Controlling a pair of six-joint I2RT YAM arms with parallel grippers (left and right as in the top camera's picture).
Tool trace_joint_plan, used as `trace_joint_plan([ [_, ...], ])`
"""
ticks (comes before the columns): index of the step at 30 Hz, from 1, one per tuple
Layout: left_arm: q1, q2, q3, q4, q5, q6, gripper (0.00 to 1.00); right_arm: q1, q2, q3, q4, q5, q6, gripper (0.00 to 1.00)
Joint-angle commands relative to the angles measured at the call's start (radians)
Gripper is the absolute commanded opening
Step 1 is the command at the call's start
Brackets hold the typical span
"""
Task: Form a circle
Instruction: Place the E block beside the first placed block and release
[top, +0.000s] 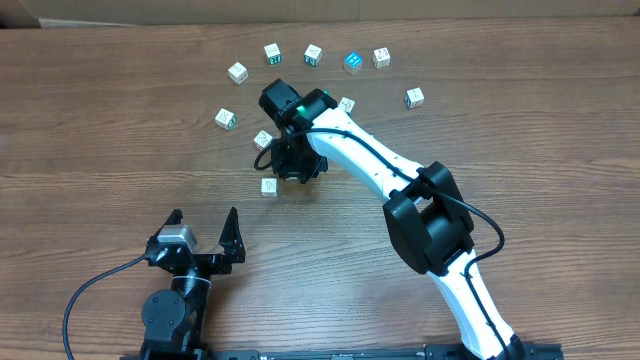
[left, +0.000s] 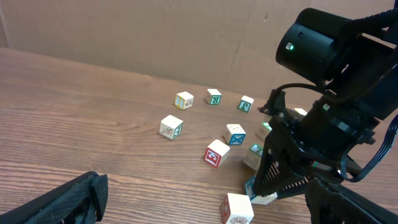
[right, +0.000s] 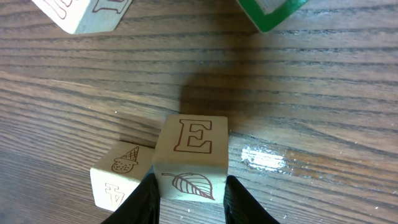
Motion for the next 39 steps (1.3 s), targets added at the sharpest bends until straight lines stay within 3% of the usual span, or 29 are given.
trace_joint_plan([
  [1,-0.008,-0.011,-0.003,0.002,0.005,0.027,0.99,-0.002,-0.031,-0.003,0.001,0.001,0.049,0.29],
  [15,-0.008,-0.011,-0.003,0.002,0.005,0.027,1.00,0.006,-0.031,-0.003,-0.009,0.001,0.054,0.32],
  [22,-0.008,-0.011,-0.003,0.002,0.005,0.027,1.00,0.007,-0.031,-0.003,0.002,0.025,0.054,0.50],
  [27,-0.008,-0.011,-0.003,0.002,0.005,0.027,1.00,0.005,-0.031,-0.003,0.026,0.098,0.054,0.56],
  [39,-0.008,-0.011,-0.003,0.002,0.005,0.027,0.99,0.017,-0.031,-0.003,0.035,0.098,0.080,0.43],
])
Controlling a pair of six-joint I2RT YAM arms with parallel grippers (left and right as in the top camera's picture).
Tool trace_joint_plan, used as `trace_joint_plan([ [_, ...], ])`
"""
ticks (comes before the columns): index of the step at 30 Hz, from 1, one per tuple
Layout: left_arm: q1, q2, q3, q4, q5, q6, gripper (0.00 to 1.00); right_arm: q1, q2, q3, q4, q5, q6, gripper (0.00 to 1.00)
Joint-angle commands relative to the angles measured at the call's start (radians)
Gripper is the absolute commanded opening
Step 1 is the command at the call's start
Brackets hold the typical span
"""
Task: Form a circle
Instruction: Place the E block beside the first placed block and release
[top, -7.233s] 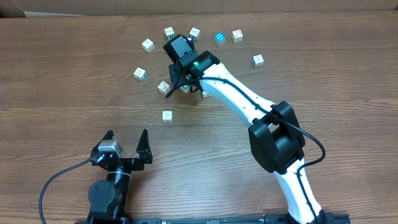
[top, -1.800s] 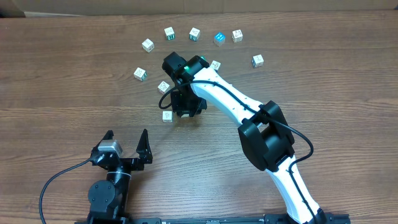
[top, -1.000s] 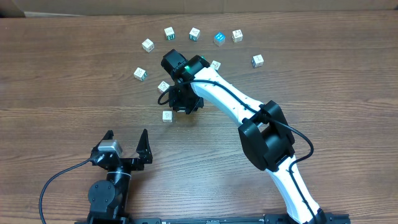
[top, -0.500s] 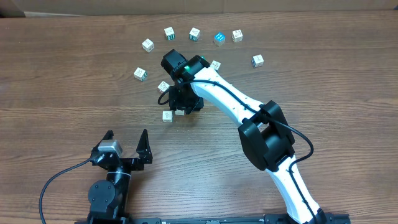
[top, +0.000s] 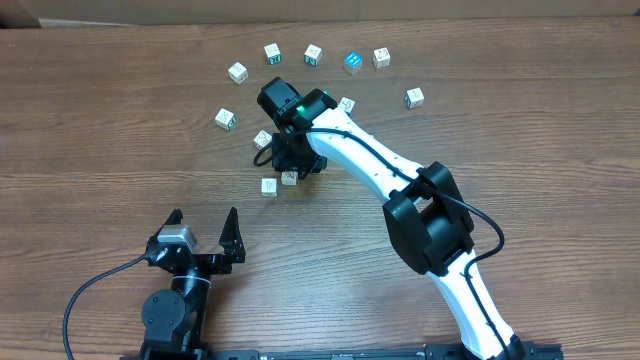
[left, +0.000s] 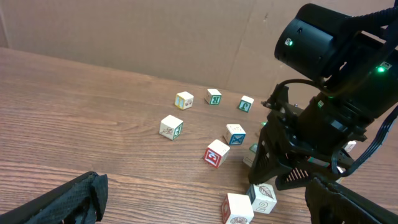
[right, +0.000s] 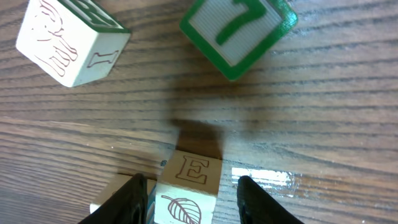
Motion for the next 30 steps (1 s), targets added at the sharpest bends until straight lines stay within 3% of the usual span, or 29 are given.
trace_joint_plan([
  [1,-0.008,-0.011,-0.003,0.002,0.005,0.027,1.00,0.014,-0.031,-0.003,-0.008,0.016,0.008,0.43],
  [6,-0.009,-0.011,-0.003,0.002,0.005,0.027,0.99,0.018,-0.031,-0.003,-0.006,0.017,0.008,0.43],
  [17,-0.029,-0.011,-0.003,0.002,0.005,0.027,0.99,0.018,-0.031,-0.026,0.013,0.016,0.014,0.31],
  [30,-0.029,-0.011,-0.003,0.002,0.005,0.027,0.99,0.019,-0.031,-0.026,0.024,-0.022,0.131,0.30],
])
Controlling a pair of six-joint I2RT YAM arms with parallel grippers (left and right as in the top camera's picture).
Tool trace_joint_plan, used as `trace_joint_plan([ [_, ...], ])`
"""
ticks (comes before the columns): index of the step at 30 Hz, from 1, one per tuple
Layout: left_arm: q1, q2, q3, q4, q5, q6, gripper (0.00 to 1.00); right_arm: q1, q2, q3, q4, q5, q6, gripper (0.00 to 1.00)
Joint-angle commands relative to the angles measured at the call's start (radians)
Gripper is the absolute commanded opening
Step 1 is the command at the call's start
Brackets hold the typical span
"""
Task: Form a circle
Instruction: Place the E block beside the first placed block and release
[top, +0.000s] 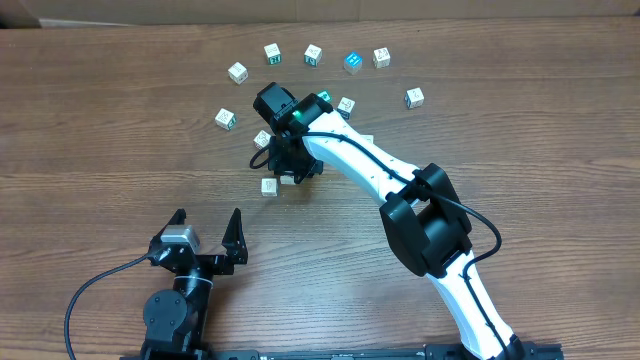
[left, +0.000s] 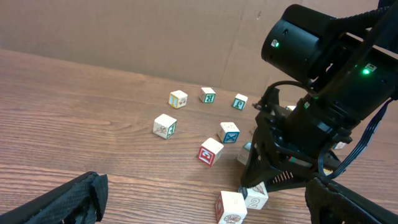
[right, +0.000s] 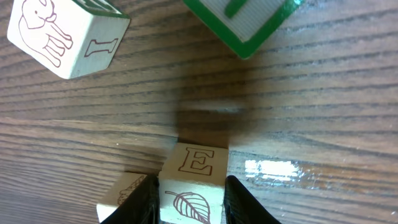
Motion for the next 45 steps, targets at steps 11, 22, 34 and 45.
trace_joint_plan([
  [11,-0.005,-0.011,-0.003,0.002,0.005,0.027,0.99,0.004,-0.031,-0.009,0.013,-0.051,0.071,0.31],
  [22,-0.005,-0.011,-0.003,0.002,0.005,0.027,0.99,0.003,-0.031,-0.009,0.023,-0.051,0.071,0.75],
  [34,-0.005,-0.011,-0.003,0.002,0.005,0.027,0.99,0.002,-0.031,-0.010,0.053,0.010,0.068,0.72],
  [45,-0.005,-0.011,-0.003,0.002,0.005,0.027,1.00,0.005,-0.031,-0.010,0.055,0.010,0.071,0.53],
])
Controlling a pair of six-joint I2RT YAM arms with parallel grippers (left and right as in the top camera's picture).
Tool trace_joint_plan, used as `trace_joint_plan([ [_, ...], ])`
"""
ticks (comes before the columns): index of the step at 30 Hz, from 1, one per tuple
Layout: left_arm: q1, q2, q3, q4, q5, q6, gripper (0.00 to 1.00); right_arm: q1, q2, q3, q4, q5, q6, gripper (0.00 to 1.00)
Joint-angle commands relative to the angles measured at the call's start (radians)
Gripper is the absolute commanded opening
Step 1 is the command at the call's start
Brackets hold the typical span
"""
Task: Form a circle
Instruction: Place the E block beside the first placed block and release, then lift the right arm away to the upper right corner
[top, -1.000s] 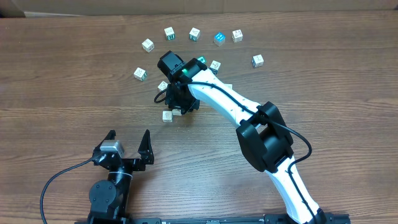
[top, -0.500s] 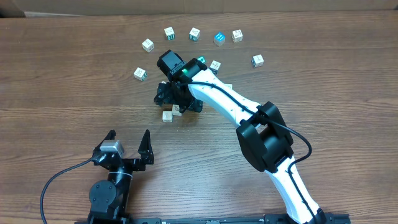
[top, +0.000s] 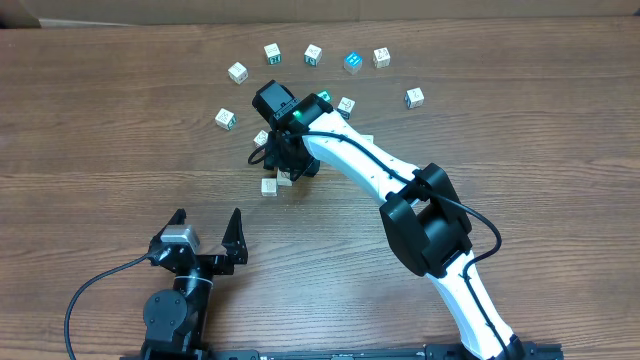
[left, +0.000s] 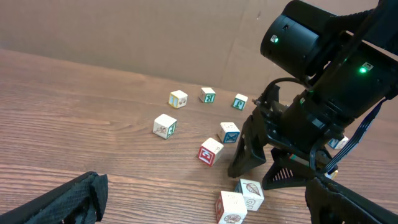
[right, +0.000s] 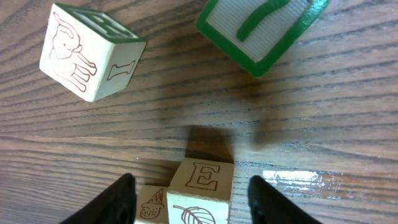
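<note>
Small wooden picture blocks lie in a loose arc at the far side of the table (top: 120, 150). The E block (right: 202, 186), with a leaf on its side, rests on the wood against an ice-cream block (right: 151, 205). My right gripper (right: 191, 186) straddles the E block, open, with both fingers clear of its sides. Overhead, the right gripper (top: 284, 165) hovers at the arc's lower left, above the E block (top: 286, 178) and its neighbour (top: 268, 186). My left gripper (top: 205, 225) stays open near the front edge, holding nothing.
An elephant block (right: 90, 53) and a green 7 block (right: 264, 28) lie just beyond the E block. Further blocks (top: 313, 54) curve along the back, with one (top: 414, 97) out at the right. A red-faced block (left: 211, 152) sits left of the right arm.
My right gripper was shut on the E block; now it is open, its fingers well apart on either side. The block stays on the table against the ice-cream block.
My right gripper first held the E block beside the ice-cream block, then stood open around it. Then it was shut on it again, a little further left. Now it is open again. The left arm stayed put.
</note>
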Motion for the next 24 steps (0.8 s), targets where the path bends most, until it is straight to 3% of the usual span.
trace_joint_plan([
  [1,-0.005,-0.011,-0.003,0.002,0.005,0.027,1.00,0.005,-0.031,-0.008,0.005,0.016,0.004,0.53],
  [9,-0.005,-0.011,-0.003,0.002,0.005,0.027,1.00,-0.019,-0.031,0.135,-0.028,0.018,-0.039,0.72],
  [13,-0.005,-0.011,-0.003,0.002,0.005,0.027,1.00,-0.063,-0.031,0.262,-0.119,0.065,-0.054,0.75],
  [24,-0.005,-0.011,-0.003,0.002,0.005,0.027,1.00,-0.436,-0.031,0.358,-0.393,0.118,-0.061,0.77],
])
